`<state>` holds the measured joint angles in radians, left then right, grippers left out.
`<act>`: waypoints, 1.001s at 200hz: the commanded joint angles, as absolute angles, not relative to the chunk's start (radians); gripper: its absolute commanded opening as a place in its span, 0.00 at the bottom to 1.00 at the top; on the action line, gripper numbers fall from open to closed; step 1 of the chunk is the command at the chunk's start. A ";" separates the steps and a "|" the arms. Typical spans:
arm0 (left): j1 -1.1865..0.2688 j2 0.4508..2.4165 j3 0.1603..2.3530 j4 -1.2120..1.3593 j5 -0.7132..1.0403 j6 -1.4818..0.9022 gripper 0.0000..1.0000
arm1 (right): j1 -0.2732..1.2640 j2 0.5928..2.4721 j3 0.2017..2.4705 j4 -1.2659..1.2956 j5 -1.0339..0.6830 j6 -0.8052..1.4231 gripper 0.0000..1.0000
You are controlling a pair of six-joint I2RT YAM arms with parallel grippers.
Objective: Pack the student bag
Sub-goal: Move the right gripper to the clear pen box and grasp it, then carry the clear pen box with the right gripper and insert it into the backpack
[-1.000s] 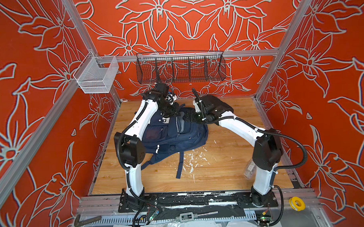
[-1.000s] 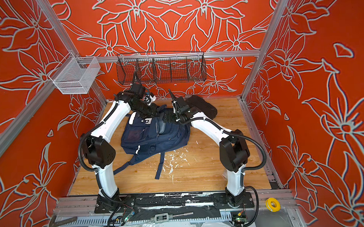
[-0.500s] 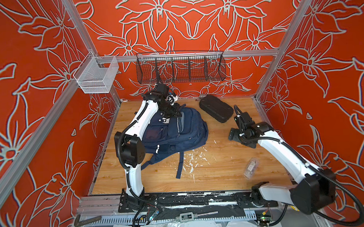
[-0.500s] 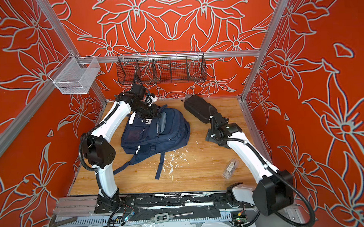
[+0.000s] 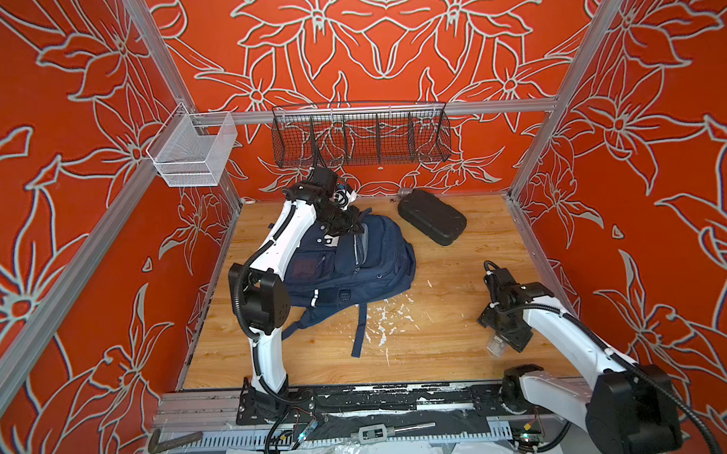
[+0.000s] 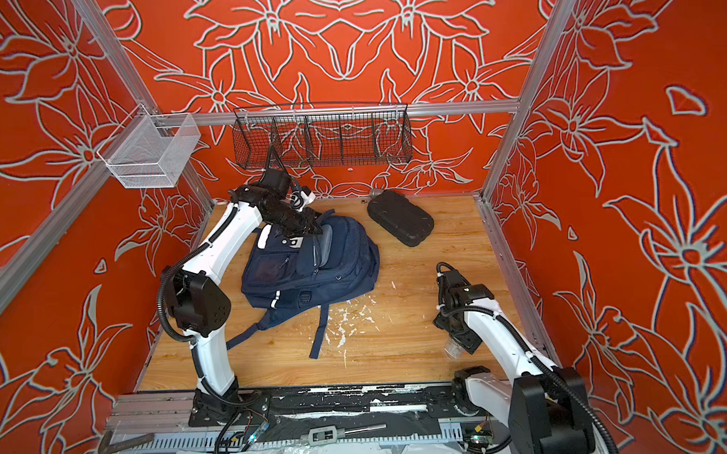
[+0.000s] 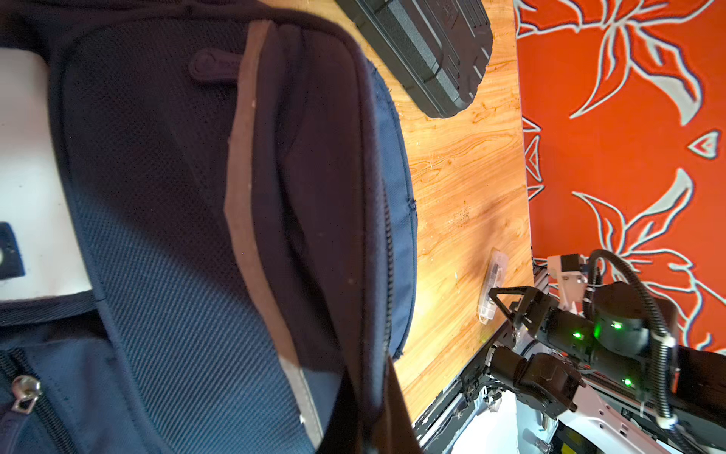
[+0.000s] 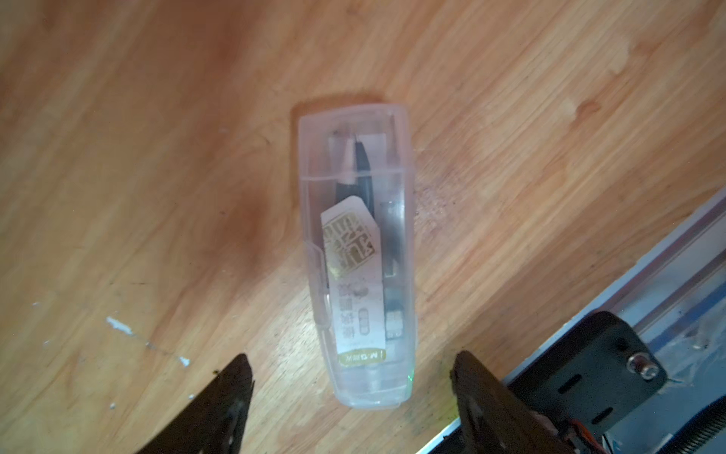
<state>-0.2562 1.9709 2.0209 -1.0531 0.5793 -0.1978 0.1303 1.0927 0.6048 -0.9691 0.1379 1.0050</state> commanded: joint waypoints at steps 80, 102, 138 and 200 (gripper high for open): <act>-0.261 1.977 2.141 -1.035 0.620 -0.186 0.00 | 0.093 1.134 0.491 -0.715 0.107 1.003 0.48; -0.261 1.996 2.172 -1.065 0.613 -0.184 0.00 | 0.093 1.176 0.515 -0.701 0.090 0.982 0.41; -0.261 2.002 2.177 -1.078 0.606 -0.190 0.00 | 0.092 1.151 0.631 -0.724 0.085 0.884 0.31; -0.262 2.010 2.134 -1.100 0.632 -0.183 0.00 | 0.166 1.223 0.847 -0.691 -0.116 0.791 0.32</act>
